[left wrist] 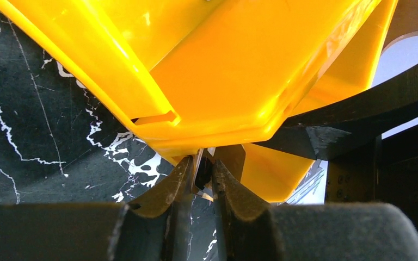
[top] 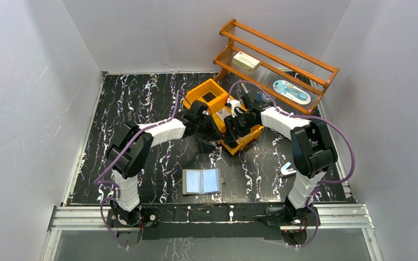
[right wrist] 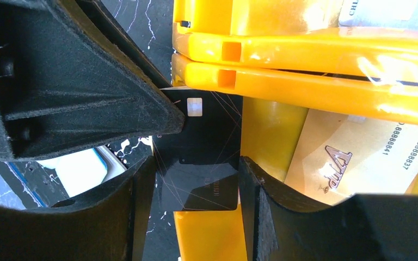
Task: Take the credit cards out of the card holder
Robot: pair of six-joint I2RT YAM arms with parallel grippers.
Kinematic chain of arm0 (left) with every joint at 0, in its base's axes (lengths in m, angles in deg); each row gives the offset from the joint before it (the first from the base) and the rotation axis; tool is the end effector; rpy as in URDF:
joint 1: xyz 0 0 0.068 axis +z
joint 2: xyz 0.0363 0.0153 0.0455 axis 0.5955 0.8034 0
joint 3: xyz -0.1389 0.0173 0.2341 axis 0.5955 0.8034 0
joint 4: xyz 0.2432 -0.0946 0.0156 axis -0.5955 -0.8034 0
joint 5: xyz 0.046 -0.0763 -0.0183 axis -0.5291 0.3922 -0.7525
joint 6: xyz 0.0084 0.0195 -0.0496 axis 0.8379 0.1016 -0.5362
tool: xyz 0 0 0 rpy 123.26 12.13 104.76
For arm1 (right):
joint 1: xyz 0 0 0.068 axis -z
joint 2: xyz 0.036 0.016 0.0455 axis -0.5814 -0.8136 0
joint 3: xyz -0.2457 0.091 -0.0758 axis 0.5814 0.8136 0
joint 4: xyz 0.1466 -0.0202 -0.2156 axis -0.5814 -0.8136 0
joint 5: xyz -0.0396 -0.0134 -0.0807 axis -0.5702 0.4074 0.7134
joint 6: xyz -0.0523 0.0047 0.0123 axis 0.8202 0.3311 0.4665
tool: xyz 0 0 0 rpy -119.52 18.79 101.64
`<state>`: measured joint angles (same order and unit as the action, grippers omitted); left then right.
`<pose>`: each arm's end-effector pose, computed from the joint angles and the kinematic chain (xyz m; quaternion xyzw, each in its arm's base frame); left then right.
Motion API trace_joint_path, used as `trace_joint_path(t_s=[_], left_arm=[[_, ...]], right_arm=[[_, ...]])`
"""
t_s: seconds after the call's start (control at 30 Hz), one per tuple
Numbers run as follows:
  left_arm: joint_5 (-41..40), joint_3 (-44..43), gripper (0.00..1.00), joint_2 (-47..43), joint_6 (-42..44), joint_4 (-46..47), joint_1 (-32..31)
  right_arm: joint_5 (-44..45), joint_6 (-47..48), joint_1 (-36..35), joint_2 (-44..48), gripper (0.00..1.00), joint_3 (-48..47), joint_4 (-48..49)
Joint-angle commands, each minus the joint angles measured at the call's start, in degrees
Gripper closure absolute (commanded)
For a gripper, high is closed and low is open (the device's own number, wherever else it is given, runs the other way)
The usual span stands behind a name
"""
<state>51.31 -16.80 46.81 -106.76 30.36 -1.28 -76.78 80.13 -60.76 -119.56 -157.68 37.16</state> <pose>0.3218 -0.2622 0.1793 -0.1023 0.8968 -0.3898 0.1829 0.3250 0.1718 0.1907 -0.3053 0.8878 0.2779 0.2034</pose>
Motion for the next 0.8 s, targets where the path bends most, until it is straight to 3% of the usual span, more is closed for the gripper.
trace_joint_path(t_s=[0.0,0.2,0.4,0.57,0.77], left_arm=[[-0.59,0.43,0.85,-0.44,-0.25,0.01,-0.50],[-1.10,0.99,1.00,-0.97,-0.23,0.08,-0.50],[-1.72,3.67,1.00,-2.92,0.39,1.38,-0.50],[-2.28,9.37,1.00,-6.98,3.66,7.46,-0.50],[-0.84,10.89,1.00,-10.89,8.24,13.22,-0.54]], right_arm=[[-1.25,0.80,-0.71,2.12,0.46,0.71,0.58],[-0.10,0.71,-0.70,2.18,0.43,1.01,0.65],[1.77,-2.40,-0.27,2.76,0.29,0.70,2.33],[-2.26,-7.05,2.83,4.90,0.21,-0.52,4.57],[-7.83,-10.09,4.83,5.87,0.20,-1.34,6.04]])
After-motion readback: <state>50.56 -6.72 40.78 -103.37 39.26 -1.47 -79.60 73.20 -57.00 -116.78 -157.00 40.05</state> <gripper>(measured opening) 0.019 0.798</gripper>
